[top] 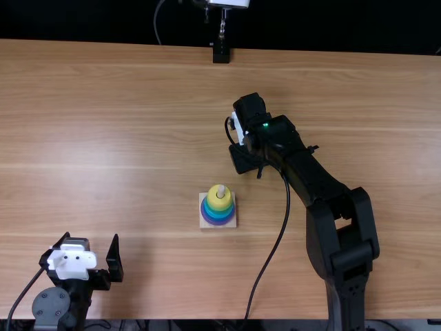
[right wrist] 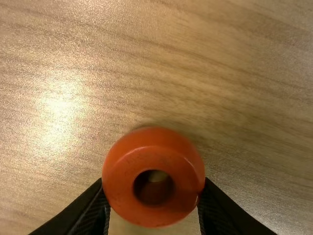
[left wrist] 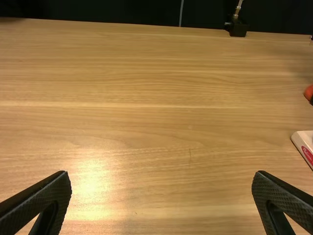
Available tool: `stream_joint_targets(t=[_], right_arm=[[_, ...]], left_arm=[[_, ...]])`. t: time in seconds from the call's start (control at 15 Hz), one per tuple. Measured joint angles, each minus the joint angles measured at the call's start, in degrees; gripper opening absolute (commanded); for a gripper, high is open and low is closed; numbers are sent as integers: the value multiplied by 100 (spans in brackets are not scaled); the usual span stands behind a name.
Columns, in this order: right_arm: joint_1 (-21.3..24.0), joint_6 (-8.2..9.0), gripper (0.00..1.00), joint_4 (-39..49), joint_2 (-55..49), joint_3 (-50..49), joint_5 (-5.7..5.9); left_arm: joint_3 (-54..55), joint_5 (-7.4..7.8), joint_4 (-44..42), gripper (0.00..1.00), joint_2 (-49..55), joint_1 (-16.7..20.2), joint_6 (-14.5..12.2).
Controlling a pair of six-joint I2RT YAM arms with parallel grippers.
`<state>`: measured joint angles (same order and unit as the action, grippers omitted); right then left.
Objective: Build the Hanoi tower: stack the rings onto the peg from bottom to top in this color order: purple, dark blue, light blue, dark green, light green, yellow, orange.
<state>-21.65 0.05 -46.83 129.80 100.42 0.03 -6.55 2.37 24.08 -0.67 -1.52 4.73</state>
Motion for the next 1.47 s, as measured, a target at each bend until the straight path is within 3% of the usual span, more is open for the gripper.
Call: stream_joint_targets(t=[0.07, 0.13, 0.27, 0.33, 0.47, 0.8, 1.47], right_arm=[[0, 0, 78, 20, 0, 0, 72], [0, -4, 100, 20, 0, 0, 262], [0, -24, 100, 59, -2, 4, 684], [0, -24, 100, 61, -7, 4, 813], [0, -22, 100, 68, -11, 7, 957], [0, -17, 100, 96, -11, 17, 1115], [2, -13, 100, 109, -11, 42, 1161]], left_arm=[[0, 4, 2, 100, 0, 0, 0], [0, 0, 2, 100, 0, 0, 0], [0, 0, 0, 100, 0, 0, 0], [0, 2, 2, 100, 0, 0, -2], [0, 2, -2, 100, 0, 0, -2], [0, 0, 0, 100, 0, 0, 0], [0, 2, 2, 100, -2, 0, 0]])
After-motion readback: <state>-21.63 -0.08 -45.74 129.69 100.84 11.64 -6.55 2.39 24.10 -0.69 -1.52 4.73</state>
